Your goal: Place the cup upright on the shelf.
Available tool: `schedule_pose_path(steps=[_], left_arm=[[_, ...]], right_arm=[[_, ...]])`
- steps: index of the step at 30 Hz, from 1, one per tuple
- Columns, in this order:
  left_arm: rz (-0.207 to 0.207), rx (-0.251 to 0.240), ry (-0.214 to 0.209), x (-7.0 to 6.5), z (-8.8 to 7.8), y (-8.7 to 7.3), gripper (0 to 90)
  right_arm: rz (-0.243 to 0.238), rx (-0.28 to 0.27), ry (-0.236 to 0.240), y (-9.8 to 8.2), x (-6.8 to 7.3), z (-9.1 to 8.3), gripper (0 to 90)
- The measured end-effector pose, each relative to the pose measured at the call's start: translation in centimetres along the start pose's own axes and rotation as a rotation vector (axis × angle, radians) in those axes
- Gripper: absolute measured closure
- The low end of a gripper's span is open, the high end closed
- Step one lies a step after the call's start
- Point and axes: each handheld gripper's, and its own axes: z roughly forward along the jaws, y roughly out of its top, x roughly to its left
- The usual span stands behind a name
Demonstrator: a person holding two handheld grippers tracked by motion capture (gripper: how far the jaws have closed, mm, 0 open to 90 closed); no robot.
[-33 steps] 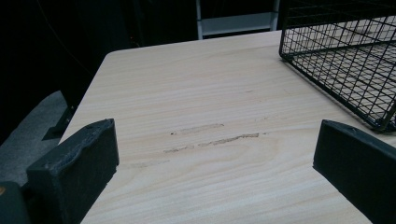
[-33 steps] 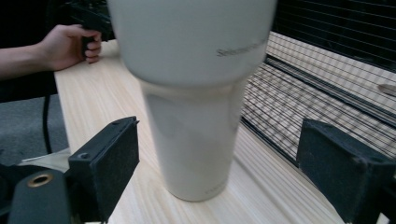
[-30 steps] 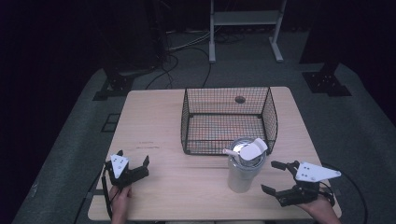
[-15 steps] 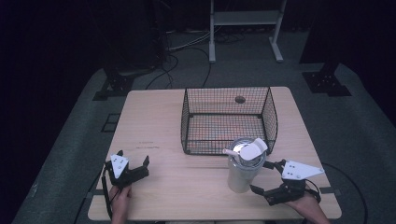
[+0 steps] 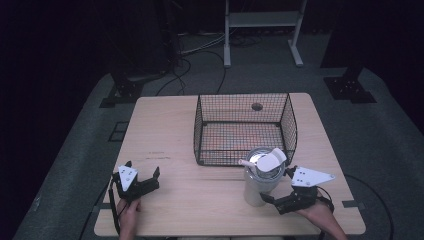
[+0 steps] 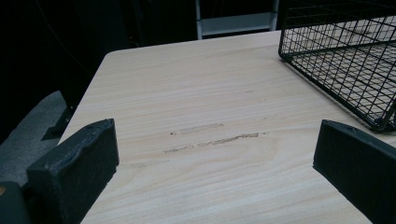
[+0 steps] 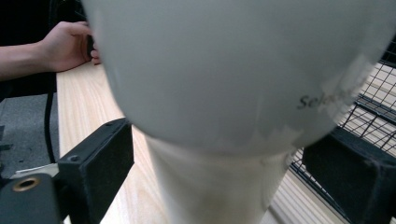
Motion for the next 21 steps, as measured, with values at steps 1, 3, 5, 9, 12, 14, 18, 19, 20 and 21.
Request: schedule_pose_path(steps=[1, 3, 5, 9, 12, 14, 18, 19, 20, 21], left_arm=[[-0.001, -0.001, 0.0, 0.0, 0.0, 0.0, 0.0], [-0.002, -0.001, 0.0, 0.0, 0.0, 0.0, 0.0], [-0.002, -0.001, 0.0, 0.0, 0.0, 0.0, 0.0], [-0.003, -0.001, 0.0, 0.0, 0.0, 0.0, 0.0], [-0.004, 0.0, -0.001, 0.0, 0.0, 0.0, 0.0], [-0.004, 0.0, -0.001, 0.1, 0.0, 0.0, 0.0], [-0.004, -0.001, -0.001, 0.0, 0.0, 0.0, 0.0], [-0.004, -0.001, -0.001, 0.1, 0.0, 0.0, 0.0], [-0.004, -0.001, -0.001, 0.1, 0.0, 0.0, 0.0], [-0.004, -0.001, -0.001, 0.0, 0.0, 0.0, 0.0]], right_arm=[[-0.002, -0.001, -0.001, 0.0, 0.0, 0.1, 8.4], [-0.006, 0.0, -0.004, 0.1, -0.1, 0.5, 8.4], [-0.004, 0.0, -0.005, 0.1, -0.1, 0.6, 8.4], [-0.008, -0.012, -0.002, 0.2, -0.1, 1.1, 7.6], [-0.006, -0.014, 0.0, 0.2, -0.2, 1.3, 7.4], [-0.007, -0.02, 0.0, 0.2, -0.2, 1.4, 7.1], [-0.002, -0.032, 0.001, 0.1, -0.2, 1.6, 6.7], [-0.001, -0.04, 0.0, 0.0, -0.2, 1.7, 6.7], [-0.001, -0.04, 0.0, 0.0, -0.2, 1.7, 6.7], [0.001, -0.044, 0.001, 0.0, -0.2, 1.7, 6.7]])
